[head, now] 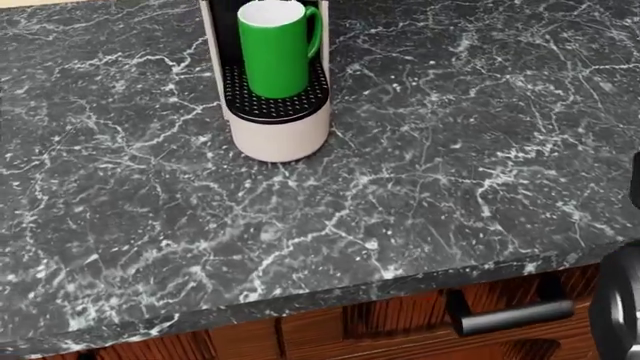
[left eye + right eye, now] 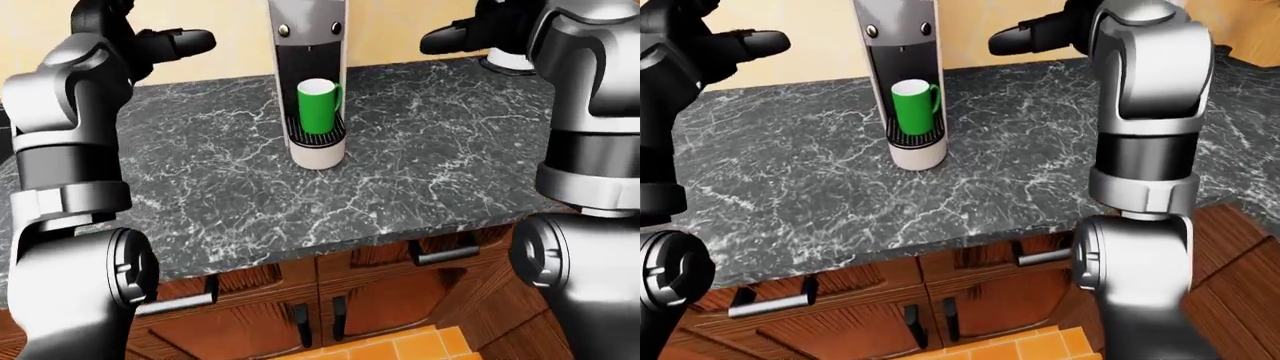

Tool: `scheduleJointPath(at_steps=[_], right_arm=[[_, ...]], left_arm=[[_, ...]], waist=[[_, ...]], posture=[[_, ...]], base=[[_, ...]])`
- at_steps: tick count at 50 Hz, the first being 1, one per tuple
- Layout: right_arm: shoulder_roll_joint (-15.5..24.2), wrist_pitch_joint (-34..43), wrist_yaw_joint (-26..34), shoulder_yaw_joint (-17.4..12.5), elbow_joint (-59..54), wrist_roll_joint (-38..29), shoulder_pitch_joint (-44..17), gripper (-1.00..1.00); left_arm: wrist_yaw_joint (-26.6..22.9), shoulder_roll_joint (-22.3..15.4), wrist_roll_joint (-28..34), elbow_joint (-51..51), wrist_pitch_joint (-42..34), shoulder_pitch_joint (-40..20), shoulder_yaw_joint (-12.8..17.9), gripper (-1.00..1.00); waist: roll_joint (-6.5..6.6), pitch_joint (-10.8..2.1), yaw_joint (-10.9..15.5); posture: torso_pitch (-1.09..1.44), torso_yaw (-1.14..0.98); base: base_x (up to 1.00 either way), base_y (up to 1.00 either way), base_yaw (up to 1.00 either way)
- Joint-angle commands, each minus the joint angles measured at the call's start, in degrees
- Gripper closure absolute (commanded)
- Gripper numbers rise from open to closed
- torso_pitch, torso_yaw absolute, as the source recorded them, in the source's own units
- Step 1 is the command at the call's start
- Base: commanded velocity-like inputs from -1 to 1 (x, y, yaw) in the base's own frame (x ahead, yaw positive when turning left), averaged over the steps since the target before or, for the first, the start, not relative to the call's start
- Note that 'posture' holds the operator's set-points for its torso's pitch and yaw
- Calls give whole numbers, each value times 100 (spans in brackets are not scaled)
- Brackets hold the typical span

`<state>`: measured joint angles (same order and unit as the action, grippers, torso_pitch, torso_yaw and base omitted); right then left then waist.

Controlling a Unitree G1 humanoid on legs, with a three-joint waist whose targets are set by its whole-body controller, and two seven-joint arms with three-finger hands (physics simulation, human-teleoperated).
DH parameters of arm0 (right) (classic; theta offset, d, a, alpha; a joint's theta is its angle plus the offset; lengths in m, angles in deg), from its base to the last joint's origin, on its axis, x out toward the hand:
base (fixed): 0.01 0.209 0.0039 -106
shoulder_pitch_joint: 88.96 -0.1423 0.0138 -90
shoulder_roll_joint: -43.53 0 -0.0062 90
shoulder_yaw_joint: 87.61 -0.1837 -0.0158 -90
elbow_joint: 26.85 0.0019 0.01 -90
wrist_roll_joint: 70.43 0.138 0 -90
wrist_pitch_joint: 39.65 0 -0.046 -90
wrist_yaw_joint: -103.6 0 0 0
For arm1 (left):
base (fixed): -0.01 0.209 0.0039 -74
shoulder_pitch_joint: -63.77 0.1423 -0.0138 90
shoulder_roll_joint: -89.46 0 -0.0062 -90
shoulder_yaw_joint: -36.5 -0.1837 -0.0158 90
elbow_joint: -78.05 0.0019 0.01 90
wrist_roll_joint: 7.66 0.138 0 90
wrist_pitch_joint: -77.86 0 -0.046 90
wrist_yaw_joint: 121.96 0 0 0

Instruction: Press the button on the coffee machine to serve coffee.

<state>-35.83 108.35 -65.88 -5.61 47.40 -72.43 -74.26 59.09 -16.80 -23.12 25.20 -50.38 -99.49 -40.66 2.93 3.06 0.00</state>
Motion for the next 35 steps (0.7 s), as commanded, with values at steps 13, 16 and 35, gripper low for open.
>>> scheduleJointPath(at_steps=[13,16,35], right_arm=[[18,-78,1,-101,198,-86,-60,-100],[19,-64,2,-109,227,-80,-56,-100],[-7,-57,-2,-89,329,-73,30,-100]], left_arm=[[36,-8,-27,-200,7,-108,0,-100],[18,6,-19,-146,82,-90,-5,-100],[11,10,-20,-120,106,-94,-6,-100]], waist=[[-323,-160,45],[-281,-199,35],[-191,-287,4]], posture=[[0,0],[0,0],[0,0]], base=[[0,0,0],[0,0,0],[0,0,1]])
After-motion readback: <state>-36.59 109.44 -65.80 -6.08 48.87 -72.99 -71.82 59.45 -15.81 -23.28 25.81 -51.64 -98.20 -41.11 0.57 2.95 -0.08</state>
